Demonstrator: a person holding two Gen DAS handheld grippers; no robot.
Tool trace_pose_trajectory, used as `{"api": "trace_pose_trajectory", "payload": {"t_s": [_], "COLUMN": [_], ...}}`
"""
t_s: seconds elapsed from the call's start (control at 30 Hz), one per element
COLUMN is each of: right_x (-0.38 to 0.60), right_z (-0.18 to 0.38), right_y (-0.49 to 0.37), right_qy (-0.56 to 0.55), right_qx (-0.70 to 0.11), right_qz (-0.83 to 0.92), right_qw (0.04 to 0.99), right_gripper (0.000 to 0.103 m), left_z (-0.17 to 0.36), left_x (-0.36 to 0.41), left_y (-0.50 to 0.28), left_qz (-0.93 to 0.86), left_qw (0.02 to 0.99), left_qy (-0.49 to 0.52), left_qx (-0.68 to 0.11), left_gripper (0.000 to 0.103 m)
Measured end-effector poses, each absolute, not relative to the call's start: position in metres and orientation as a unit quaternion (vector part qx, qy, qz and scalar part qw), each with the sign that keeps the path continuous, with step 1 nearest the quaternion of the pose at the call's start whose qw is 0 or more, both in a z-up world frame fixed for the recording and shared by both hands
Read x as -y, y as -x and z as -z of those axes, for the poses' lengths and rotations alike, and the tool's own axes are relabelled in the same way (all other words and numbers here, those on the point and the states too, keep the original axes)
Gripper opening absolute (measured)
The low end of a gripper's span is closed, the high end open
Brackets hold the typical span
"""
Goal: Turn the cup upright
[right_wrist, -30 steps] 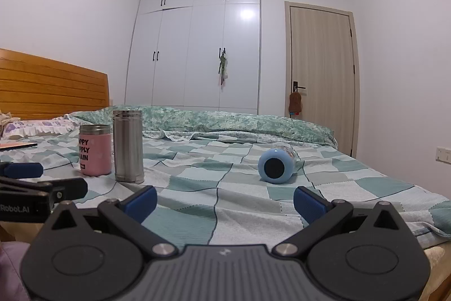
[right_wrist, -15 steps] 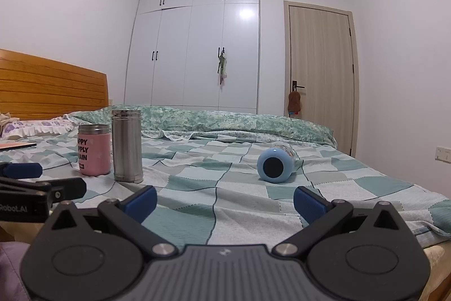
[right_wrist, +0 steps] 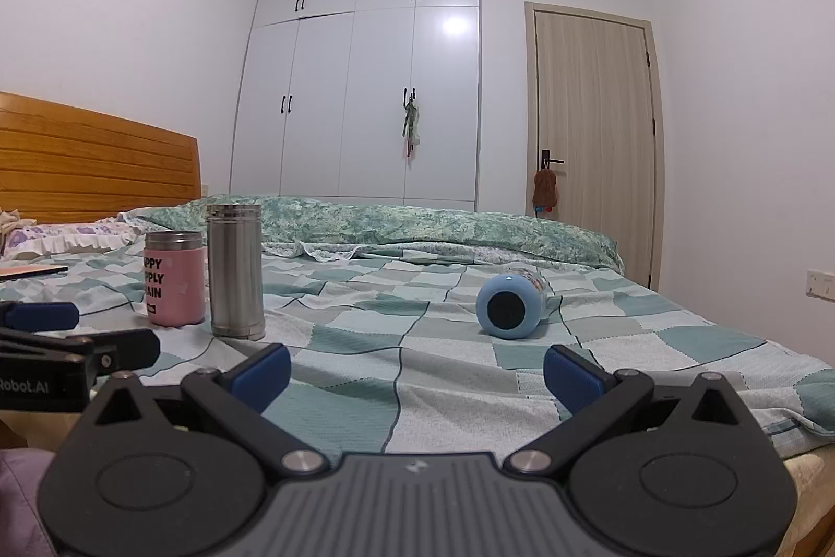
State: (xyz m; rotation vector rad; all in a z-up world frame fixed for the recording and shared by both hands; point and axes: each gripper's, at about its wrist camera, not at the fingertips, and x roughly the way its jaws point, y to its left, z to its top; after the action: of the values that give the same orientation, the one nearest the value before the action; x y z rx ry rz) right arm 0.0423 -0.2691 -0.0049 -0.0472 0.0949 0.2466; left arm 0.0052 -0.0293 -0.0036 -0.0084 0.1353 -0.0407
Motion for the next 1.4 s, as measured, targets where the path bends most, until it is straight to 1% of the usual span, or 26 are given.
{"api": "trace_pose_trajectory", "payload": {"t_s": [1.4], "right_x": [0.2678], "right_z": [0.0054], "right_y": [-0.0414], "right_qy": [0.023], "right_qx": [-0.047], "right_qz": [-0.122], "right_qw": [0.991], "right_gripper": [0.103], "left_z": [0.0033], "left_x": [0.0313], "left_y": [-0.0039], "left_qz": [0.033], "left_qw": [0.997], "left_qy": [0.004], "left_qx": [-0.063], "left_gripper": [0.103]}}
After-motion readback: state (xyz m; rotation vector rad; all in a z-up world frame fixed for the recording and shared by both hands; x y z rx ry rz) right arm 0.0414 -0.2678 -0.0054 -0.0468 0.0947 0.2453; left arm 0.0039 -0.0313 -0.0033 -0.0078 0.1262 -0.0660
